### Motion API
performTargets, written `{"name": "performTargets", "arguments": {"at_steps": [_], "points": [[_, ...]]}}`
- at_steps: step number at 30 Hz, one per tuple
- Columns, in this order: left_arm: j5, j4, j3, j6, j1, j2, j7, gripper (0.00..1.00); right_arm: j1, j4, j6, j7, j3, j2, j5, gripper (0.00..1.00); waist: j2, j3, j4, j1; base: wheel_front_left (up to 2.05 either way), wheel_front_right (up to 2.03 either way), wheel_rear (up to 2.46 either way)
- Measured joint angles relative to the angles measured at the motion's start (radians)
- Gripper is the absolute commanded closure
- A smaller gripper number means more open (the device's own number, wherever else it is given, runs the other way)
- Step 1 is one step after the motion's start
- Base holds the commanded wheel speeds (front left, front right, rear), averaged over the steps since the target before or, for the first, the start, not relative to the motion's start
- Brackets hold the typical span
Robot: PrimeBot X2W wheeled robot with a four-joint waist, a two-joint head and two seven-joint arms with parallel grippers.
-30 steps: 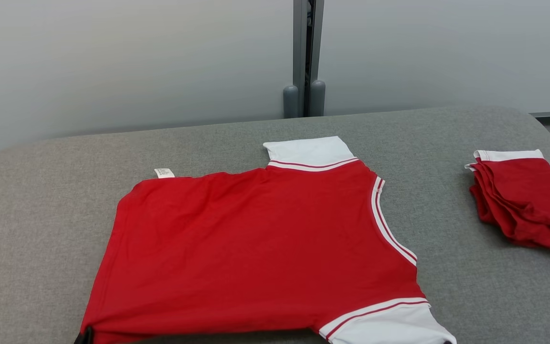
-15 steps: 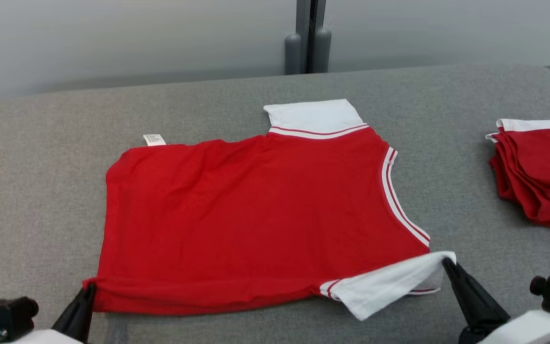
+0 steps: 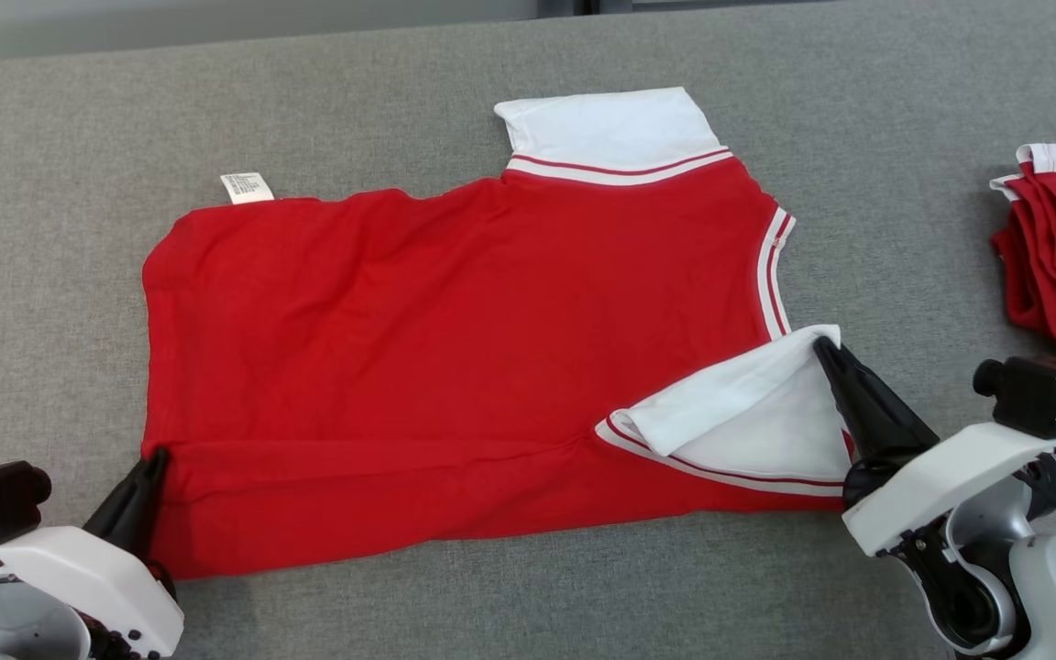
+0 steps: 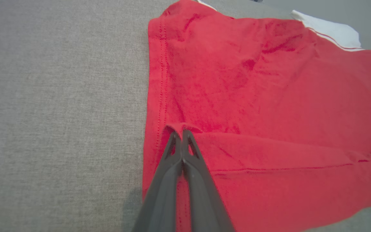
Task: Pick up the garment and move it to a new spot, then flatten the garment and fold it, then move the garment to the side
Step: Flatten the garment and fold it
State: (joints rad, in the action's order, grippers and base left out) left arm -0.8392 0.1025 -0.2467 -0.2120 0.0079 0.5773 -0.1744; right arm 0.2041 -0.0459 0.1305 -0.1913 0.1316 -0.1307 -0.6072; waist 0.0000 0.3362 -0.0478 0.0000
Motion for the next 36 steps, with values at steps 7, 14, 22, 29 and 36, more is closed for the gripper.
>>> {"name": "performTargets", "arguments": {"at_steps": [7, 14, 22, 29, 36], "points": [[-0.006, -0.044, -0.008, 0.018, -0.018, -0.049, 0.058, 0.0, 0.038, -0.071, 0.0, 0.083, 0.043, -0.025, -0.008, 0.0, 0.0, 0.005, 0.007, 0.0, 0.0, 0.0, 0.0], [0.03, -0.052, 0.037, -0.016, -0.012, -0.121, 0.237, 0.0, 0.005, -0.077, 0.0, 0.233, 0.009, -0.052, 0.049, 0.0, 0.0, -0.05, 0.021, 0.0, 0.0, 0.0, 0.0], [0.154, 0.011, 0.054, -0.076, -0.05, -0.141, 0.385, 0.0, -0.01, 0.006, 0.0, 0.344, -0.074, -0.065, 0.191, 0.0, 0.0, -0.12, 0.036, 0.0, 0.0, 0.0, 0.0], [0.225, 0.048, 0.071, -0.095, -0.03, -0.161, 0.424, 0.0, -0.07, 0.064, 0.0, 0.354, -0.104, -0.045, 0.265, 0.0, 0.0, -0.175, 0.034, 0.0, 0.0, 0.0, 0.0], [0.302, 0.047, 0.081, -0.092, 0.058, -0.177, 0.433, 0.0, -0.164, 0.07, 0.0, 0.333, -0.128, -0.022, 0.295, 0.0, 0.0, -0.217, 0.035, 0.0, 0.0, 0.0, 0.0]]}}
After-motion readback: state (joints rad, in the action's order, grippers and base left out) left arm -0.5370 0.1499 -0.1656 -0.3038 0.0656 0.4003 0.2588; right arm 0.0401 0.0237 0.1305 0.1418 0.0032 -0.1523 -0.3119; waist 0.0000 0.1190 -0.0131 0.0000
